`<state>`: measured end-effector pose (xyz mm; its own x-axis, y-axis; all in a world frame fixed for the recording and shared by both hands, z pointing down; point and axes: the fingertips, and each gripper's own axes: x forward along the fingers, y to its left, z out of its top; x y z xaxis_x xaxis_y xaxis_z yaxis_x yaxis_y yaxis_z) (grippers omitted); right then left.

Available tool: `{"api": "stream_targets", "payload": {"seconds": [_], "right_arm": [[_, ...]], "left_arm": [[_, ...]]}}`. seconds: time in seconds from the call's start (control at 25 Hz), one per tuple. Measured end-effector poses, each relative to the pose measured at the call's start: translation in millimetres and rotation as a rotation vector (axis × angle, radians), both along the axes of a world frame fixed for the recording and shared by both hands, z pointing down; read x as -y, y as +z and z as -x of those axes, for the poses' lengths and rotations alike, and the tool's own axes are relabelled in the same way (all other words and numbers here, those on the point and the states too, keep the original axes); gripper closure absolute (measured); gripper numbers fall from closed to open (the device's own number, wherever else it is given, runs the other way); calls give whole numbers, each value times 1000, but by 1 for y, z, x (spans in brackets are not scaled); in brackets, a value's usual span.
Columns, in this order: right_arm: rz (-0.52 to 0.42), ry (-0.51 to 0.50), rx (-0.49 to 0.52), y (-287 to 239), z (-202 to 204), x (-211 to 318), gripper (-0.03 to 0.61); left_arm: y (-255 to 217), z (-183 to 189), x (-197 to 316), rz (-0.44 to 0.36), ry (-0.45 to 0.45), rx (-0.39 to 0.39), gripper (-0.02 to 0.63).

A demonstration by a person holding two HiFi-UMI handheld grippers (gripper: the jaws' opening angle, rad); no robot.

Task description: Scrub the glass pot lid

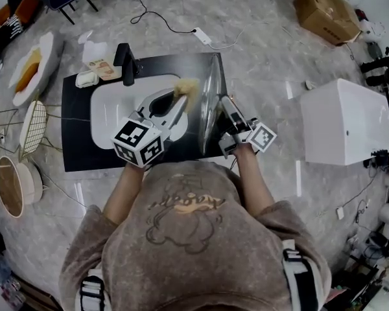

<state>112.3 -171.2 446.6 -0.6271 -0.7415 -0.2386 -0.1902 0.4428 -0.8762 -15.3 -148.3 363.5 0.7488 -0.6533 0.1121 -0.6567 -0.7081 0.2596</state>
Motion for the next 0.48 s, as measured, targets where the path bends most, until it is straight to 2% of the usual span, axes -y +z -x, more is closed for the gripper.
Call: {"api": "stream_targets", "payload": {"seconds": [0.16,0.48], "right_arm": [[-3,-16,53,-3,3,-1,402],[16,-51,78,-2,22,-1,403]], "left_arm": [[-7,-12,-10,8,65,-16,549],[-15,-25,-25,44,155,-126,549]]}}
